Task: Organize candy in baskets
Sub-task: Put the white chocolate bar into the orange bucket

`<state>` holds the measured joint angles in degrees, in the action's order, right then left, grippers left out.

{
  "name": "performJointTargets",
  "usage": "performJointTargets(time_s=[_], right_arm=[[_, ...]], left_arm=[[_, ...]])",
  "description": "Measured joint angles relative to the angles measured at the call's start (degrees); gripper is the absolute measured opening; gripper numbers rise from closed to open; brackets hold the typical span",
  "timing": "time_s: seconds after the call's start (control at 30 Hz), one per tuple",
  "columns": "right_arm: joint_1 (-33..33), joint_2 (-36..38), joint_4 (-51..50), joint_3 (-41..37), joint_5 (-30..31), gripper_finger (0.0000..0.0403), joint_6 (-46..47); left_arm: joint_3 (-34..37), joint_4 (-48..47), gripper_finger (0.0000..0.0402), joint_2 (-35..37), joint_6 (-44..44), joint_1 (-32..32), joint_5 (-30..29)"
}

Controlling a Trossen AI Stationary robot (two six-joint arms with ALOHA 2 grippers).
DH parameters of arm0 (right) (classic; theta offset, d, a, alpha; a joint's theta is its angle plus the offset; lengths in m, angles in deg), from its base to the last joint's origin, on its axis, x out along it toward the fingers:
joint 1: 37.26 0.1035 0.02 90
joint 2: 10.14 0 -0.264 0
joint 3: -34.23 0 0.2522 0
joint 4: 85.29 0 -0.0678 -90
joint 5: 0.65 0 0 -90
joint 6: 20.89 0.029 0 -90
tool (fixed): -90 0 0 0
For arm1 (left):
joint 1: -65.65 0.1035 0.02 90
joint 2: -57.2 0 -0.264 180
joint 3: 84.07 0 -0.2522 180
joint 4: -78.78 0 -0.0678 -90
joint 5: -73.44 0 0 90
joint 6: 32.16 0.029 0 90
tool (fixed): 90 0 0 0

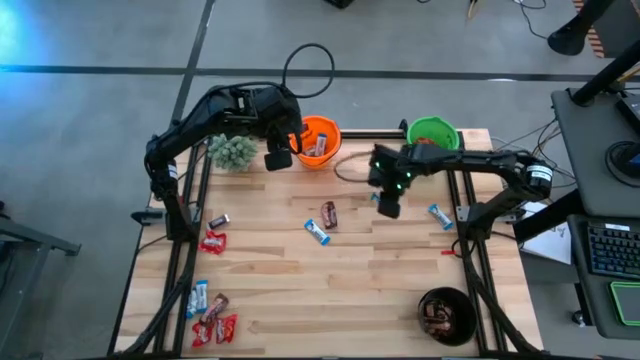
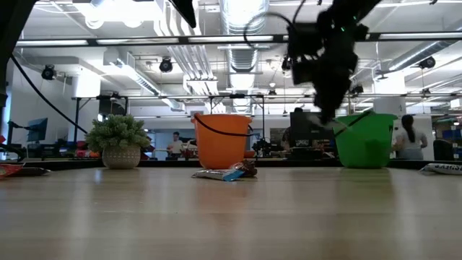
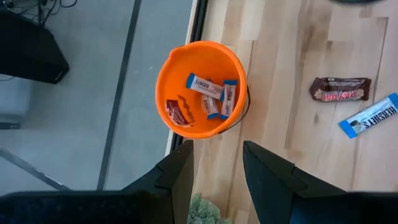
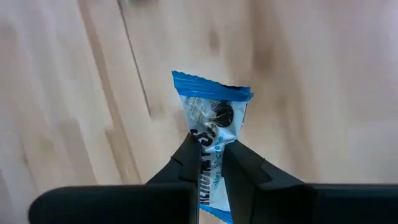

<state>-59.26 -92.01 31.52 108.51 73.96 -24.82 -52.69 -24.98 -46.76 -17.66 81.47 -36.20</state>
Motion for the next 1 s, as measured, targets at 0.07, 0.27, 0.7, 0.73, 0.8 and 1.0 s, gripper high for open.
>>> performJointTargets(time_s=[0.07, 0.27, 0.7, 0.73, 0.8, 1.0], right_arm=[[-0.08, -0.20, 0.10, 4.35, 0.20, 0.0032, -1.13], [-1.23, -2.51, 0.56, 16.57, 0.38, 0.0032, -3.35], [-5.15, -12.82, 0.82, 34.09, 0.43, 0.0033, -5.72], [-5.30, -13.88, 0.94, 35.51, 0.43, 0.0033, -5.72], [-5.42, -16.05, 1.44, 38.52, 0.43, 0.0033, -5.56], [-5.52, -22.18, 2.30, 49.16, 0.43, 0.0033, -5.11]], left_arm=[[-0.01, -0.02, 0.0121, 0.01, 0.01, 0.08, 0.00], [-0.01, -0.02, 0.0121, 0.01, 0.03, 0.88, 0.01], [0.00, 0.96, 0.0121, 0.01, 3.89, 6.93, 0.20], [0.00, 1.46, 0.0121, 0.01, 4.18, 7.76, 0.83], [-0.01, 2.53, 0.0121, 0.01, 4.49, 9.65, 2.90], [-0.01, 8.18, 0.0121, -0.13, 3.35, 15.42, 17.25]])
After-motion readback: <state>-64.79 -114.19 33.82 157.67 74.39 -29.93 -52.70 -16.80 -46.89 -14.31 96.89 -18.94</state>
